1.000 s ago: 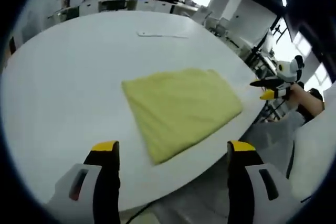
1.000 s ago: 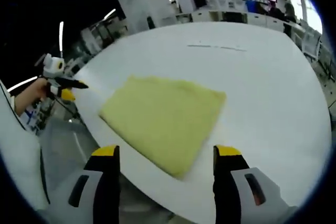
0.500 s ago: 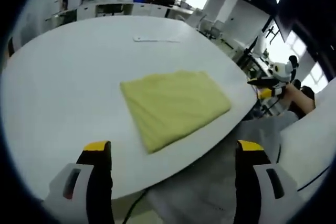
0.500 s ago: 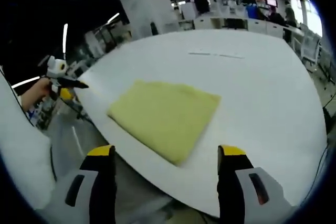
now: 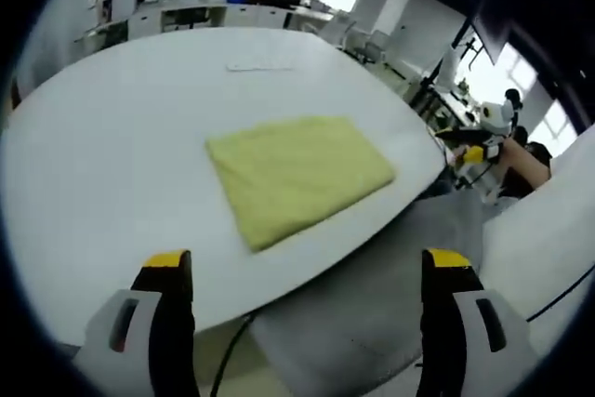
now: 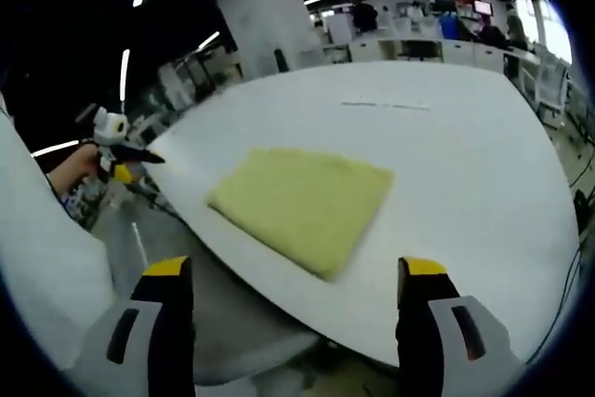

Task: Fold the garment on the visible template until the final outline fits inside the template.

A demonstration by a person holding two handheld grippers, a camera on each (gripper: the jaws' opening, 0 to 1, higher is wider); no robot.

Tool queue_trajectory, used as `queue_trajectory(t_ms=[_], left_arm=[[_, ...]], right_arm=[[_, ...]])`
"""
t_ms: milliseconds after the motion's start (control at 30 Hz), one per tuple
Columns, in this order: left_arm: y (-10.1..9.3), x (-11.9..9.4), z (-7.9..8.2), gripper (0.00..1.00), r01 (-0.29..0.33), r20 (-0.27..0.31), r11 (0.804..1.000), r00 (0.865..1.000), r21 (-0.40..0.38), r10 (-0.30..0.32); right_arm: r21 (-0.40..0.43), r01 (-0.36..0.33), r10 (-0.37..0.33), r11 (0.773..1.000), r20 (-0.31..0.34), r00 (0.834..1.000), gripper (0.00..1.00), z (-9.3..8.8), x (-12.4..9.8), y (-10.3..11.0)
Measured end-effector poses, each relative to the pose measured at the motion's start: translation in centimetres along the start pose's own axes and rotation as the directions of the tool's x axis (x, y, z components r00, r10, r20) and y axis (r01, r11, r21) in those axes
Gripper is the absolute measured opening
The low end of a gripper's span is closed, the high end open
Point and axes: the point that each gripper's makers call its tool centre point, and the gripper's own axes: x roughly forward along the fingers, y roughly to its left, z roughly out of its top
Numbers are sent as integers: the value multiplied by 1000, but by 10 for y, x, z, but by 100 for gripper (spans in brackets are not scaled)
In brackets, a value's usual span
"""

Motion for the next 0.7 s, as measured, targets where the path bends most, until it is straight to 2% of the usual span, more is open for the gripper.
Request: queue_trajectory(t_ms=[133,267,400,700], left_arm=[[-2,-3,-2,99,1,1,1000,1000,0,-1],[-3,-5,-3,99,0,1,1000,1000,1,0],[-4,-7,-5,99,1,1,1000,1000,2,-1],[-5,-10,-7,99,-2,6,1000,1000,-1,2]], right_arm=[[3,-2,2,1000,3,1000,98,-2,-4,2],[2,-6,6,1000,6,1000,100,-1,-9,3],[12,-38,38,999,11,999,100,1,-13,10],[4,-28,28,1000,3,1000,100,1,-14,16]])
